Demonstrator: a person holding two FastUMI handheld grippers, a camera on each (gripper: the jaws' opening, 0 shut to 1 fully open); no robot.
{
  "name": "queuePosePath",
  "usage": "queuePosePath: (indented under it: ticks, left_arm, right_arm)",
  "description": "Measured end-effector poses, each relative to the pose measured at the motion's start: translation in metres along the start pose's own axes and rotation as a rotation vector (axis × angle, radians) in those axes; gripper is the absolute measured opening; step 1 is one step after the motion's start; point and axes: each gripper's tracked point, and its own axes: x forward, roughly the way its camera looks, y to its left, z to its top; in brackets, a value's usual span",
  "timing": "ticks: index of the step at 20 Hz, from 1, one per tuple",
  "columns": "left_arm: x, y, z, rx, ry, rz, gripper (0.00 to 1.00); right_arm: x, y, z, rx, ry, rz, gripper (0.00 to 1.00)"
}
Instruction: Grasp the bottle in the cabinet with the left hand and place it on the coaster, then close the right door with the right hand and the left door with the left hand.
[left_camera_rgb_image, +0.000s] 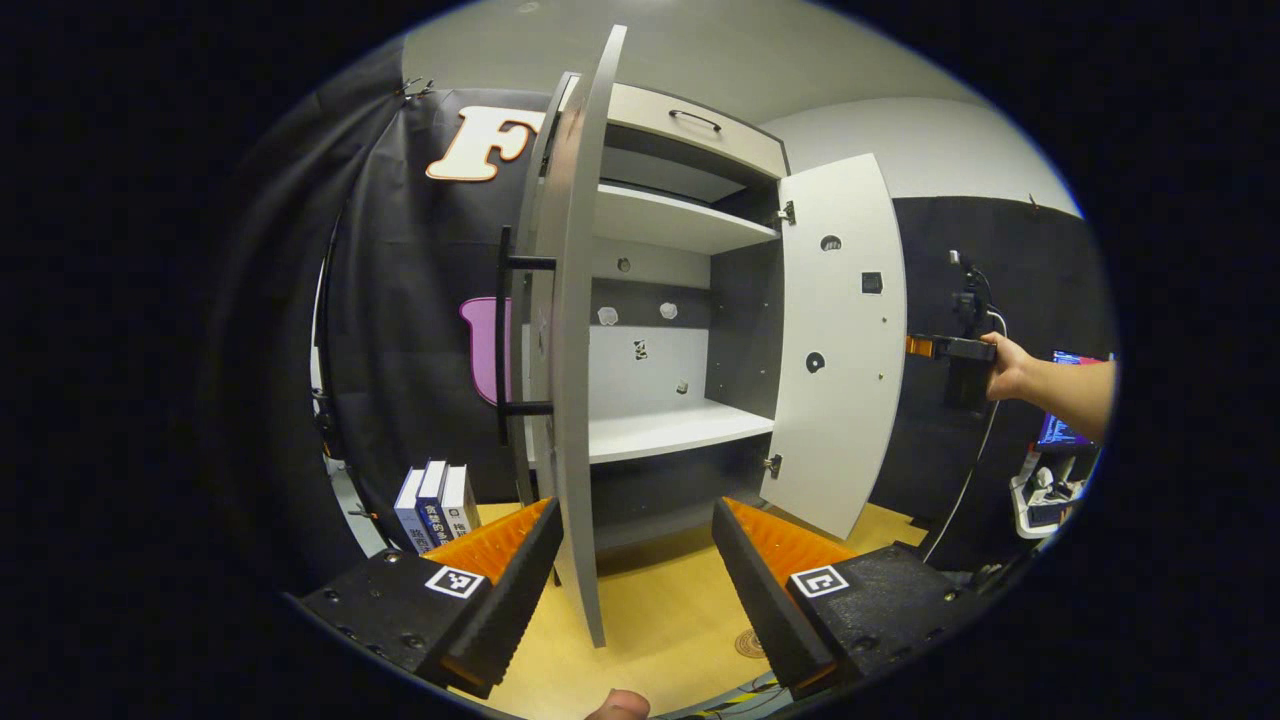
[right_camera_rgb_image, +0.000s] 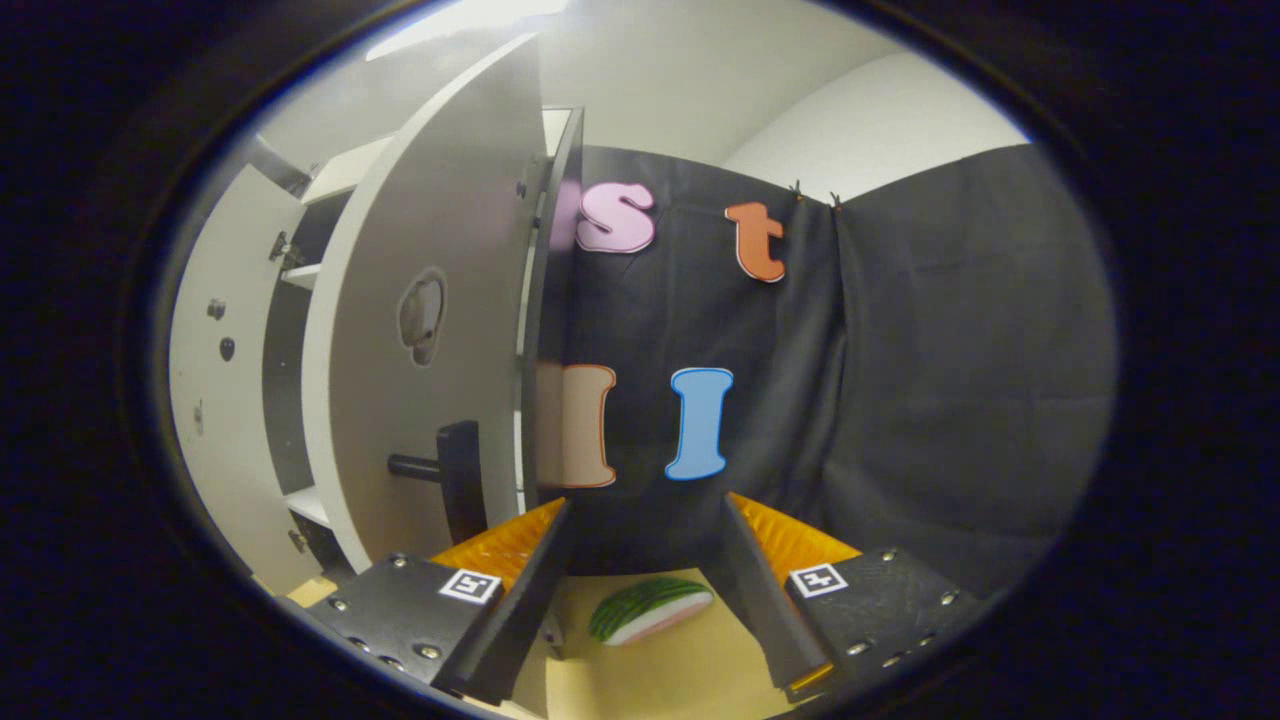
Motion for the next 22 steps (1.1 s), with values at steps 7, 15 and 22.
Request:
queuePosePath:
  ticks: [7,15,22]
  left_arm:
    - [-0.007,0.020,0.007,0.001,-0.024,0.040,0.96]
    - [-0.019,0.056,0.014,0.030,-0.036,0.121,0.96]
    - [-0.007,0.115,0.044,0.053,-0.067,0.262,0.93]
  right_arm:
    - [-0.003,0.063,0.002,-0.013,-0.009,0.111,0.87]
    - [-0.005,0.101,0.004,-0.029,-0.037,0.111,0.90]
    - [-0.018,0.135,0.016,-0.023,-0.091,0.124,0.91]
